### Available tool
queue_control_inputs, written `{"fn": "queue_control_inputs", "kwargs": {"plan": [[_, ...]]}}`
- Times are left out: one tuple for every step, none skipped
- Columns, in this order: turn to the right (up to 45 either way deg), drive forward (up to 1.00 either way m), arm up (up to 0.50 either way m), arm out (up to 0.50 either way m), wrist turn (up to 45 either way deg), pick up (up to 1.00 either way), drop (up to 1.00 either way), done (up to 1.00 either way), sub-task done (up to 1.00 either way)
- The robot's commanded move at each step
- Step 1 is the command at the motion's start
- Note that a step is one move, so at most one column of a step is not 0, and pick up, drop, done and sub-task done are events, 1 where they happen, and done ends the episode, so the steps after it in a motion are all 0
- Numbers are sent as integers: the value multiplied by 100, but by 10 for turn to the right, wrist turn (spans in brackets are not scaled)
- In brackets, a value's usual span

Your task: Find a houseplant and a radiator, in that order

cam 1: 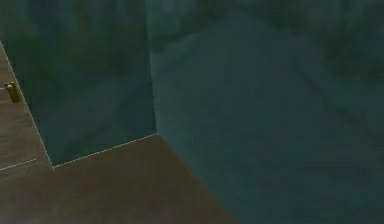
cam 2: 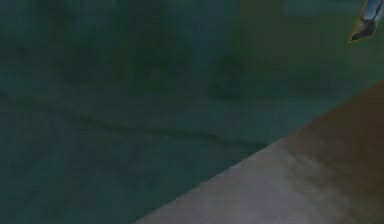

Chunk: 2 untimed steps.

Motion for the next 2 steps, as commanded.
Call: {"fn": "queue_control_inputs", "kwargs": {"plan": [[0,55,0,0,0,0,0,0,0],[-450,0,0,0,0,0,0,0,0]]}}
